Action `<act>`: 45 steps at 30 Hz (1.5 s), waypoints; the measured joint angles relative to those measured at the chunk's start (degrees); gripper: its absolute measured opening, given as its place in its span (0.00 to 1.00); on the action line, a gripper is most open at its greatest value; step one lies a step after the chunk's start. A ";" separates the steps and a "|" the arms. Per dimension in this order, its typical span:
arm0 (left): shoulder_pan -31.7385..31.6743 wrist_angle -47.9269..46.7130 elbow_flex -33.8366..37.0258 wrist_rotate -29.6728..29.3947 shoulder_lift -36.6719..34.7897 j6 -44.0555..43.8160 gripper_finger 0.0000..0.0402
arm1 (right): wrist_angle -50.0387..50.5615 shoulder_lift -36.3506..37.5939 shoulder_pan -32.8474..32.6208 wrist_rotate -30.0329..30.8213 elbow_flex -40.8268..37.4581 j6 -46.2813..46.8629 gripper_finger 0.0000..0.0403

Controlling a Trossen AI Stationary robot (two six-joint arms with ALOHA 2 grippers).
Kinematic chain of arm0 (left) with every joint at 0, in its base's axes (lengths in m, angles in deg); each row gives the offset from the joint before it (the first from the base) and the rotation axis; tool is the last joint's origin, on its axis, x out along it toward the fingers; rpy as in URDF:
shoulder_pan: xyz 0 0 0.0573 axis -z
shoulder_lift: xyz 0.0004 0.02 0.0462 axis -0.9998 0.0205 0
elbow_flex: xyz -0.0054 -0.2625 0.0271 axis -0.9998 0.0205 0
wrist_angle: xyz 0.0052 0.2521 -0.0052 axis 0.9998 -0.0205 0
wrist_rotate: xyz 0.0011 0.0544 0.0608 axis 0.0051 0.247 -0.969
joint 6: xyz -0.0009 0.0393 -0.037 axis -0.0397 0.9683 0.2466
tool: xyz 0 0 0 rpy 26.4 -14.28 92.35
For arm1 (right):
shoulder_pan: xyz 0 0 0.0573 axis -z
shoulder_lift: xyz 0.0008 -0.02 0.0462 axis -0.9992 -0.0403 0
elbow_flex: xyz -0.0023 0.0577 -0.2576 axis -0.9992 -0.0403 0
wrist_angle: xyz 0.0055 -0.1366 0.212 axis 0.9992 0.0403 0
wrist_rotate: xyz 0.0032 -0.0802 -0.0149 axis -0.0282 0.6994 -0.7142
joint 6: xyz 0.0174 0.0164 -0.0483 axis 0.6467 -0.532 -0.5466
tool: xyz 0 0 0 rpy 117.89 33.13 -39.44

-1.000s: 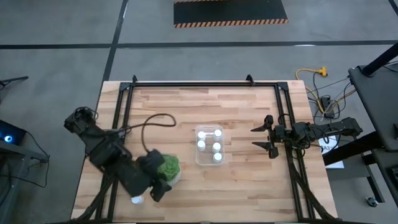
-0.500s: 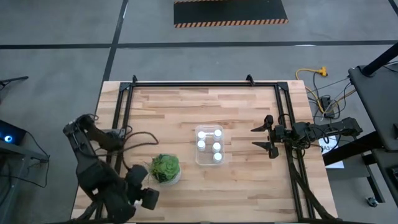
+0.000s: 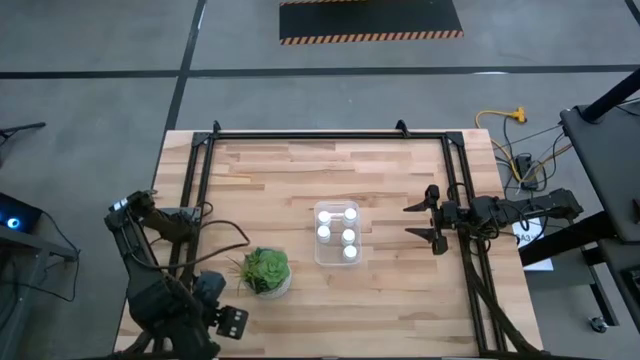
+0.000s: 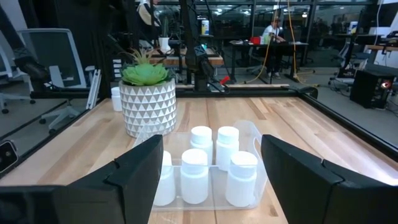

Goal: Pick and place pill bottles into a basket
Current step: Put the white medicine bottle into the transparent bin

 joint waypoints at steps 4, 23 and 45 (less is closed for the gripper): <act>-0.99 -1.96 1.02 -0.07 -0.08 0.24 0.51 | 0.00 0.00 0.01 0.00 0.00 0.01 0.65; -1.08 -2.15 4.35 6.34 6.26 0.42 0.51 | -0.02 0.00 0.00 0.00 0.00 0.00 0.65; -0.05 0.02 4.53 11.51 10.45 2.99 0.51 | -0.02 -0.02 0.00 0.00 0.00 0.02 0.65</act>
